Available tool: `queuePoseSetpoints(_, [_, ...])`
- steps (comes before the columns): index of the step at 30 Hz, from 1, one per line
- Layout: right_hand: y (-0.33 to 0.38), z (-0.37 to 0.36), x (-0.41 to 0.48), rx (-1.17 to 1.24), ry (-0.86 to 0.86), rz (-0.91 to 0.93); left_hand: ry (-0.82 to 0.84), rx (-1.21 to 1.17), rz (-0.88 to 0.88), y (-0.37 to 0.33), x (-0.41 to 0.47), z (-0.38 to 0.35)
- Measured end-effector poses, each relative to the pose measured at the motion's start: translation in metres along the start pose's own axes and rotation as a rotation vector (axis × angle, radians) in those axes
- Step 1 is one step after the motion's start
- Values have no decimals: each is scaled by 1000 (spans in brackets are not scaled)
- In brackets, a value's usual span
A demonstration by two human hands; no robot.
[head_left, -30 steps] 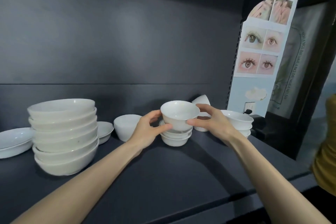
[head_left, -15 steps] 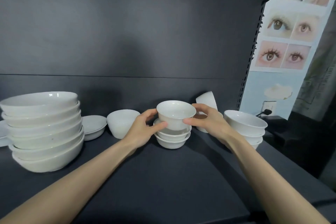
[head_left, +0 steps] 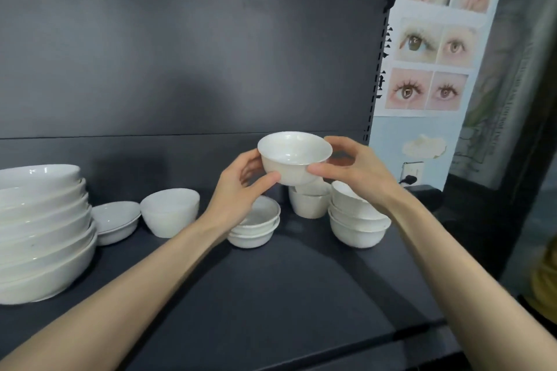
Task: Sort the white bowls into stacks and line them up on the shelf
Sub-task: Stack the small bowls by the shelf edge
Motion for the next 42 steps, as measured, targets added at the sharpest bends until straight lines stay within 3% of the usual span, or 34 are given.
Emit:
queuePoseSetpoints(11, [-51,78,-36,-78,-107,-144,189,55,112,37,15,-96])
queuePoseSetpoints(18, [-91,86,-33,-47,-17,-190,144,142,213,55,10,-116])
queuePoseSetpoints(42, [-120,85,-22,-21,99,-183,62,96,203,72,-5,-130])
Point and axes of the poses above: each hand's wrist, its own x-axis towards the middle knuckle, its own z-axis out of the back of the hand, y = z × x, the point moved 3 cm from there along x, towards the middle knuckle, and after that the axes turned 14 degrees about -x, right-handed, at the moved point
